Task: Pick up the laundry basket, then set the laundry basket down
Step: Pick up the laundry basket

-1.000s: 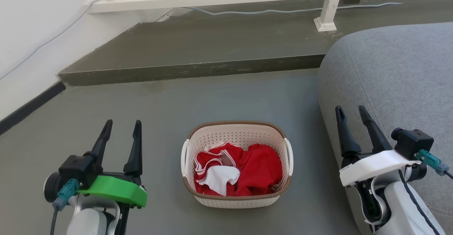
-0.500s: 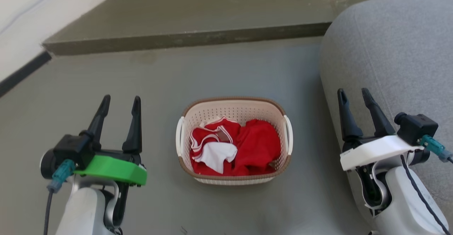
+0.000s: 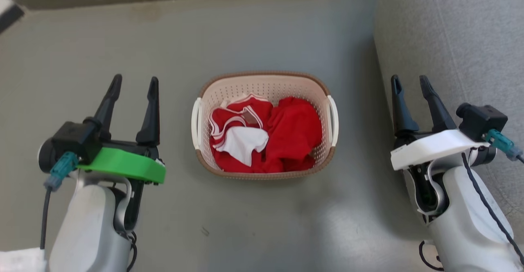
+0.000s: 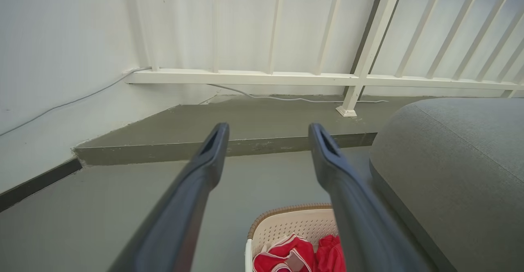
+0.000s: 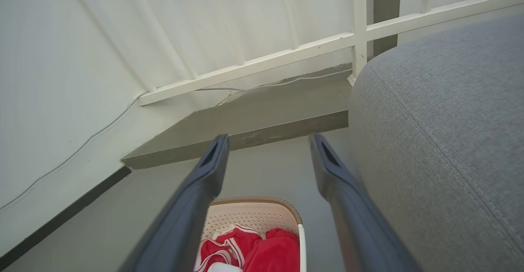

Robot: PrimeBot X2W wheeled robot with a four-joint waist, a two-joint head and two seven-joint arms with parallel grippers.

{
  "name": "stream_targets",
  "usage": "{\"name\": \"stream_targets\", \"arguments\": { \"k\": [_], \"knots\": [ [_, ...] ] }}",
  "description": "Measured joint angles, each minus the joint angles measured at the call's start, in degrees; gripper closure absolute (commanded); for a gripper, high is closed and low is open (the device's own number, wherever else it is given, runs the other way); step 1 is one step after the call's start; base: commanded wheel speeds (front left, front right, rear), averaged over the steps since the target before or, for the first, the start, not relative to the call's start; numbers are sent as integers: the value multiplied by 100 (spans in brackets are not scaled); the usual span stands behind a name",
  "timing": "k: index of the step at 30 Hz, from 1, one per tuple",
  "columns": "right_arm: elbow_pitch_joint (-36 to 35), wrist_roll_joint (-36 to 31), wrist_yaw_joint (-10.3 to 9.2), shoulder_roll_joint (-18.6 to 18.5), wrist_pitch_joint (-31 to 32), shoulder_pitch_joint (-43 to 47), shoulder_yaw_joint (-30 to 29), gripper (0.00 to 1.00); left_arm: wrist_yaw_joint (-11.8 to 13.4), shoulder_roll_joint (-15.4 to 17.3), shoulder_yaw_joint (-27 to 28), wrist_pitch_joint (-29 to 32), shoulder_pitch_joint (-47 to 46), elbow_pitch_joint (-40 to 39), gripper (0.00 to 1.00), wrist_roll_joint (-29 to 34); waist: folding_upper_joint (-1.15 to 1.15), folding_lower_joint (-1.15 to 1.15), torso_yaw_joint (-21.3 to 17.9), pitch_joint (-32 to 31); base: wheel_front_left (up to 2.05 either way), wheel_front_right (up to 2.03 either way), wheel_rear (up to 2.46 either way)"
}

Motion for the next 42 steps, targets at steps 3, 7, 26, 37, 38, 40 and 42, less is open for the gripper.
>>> {"name": "stream_targets", "arguments": {
  "k": [3, 7, 26, 37, 38, 40, 42],
  "knots": [
    [166, 40, 1, 23, -1, -186, -13, 0, 0, 63, -24, 0, -169, 123, 0, -25, 0, 0, -9, 233, 0, 0, 0],
    [406, 53, 2, 40, -10, -463, 26, 0, 0, 104, -145, 0, -389, 328, 0, -155, 0, 0, -18, 538, 0, 0, 0],
    [1582, 23, -42, 45, -13, -1702, 366, 0, -1, 279, -760, -8, -1483, 1533, 0, -573, 0, 0, 39, 1837, 0, 0, 0],
    [2118, 64, -144, 45, -11, -2525, 426, 0, -1, 411, -965, -5, -2485, 2223, 0, -795, 0, 0, 52, 2628, 0, 0, 0],
    [2181, 74, -149, 44, -5, -2588, 426, 0, -1, 415, -996, -4, -2565, 2288, 0, -831, 0, 0, 50, 2702, 0, 0, 0],
    [2303, 120, -151, 44, -4, -2702, 430, 0, -1, 420, -1095, 3, -2709, 2386, 0, -859, 0, 0, 47, 2845, 0, 0, 0],
    [2412, 187, -151, 43, -4, -2807, 458, 0, -9, 413, -1173, 3, -2854, 2487, 0, -901, 0, 0, 43, 2987, 0, 0, 0]
  ]
}}
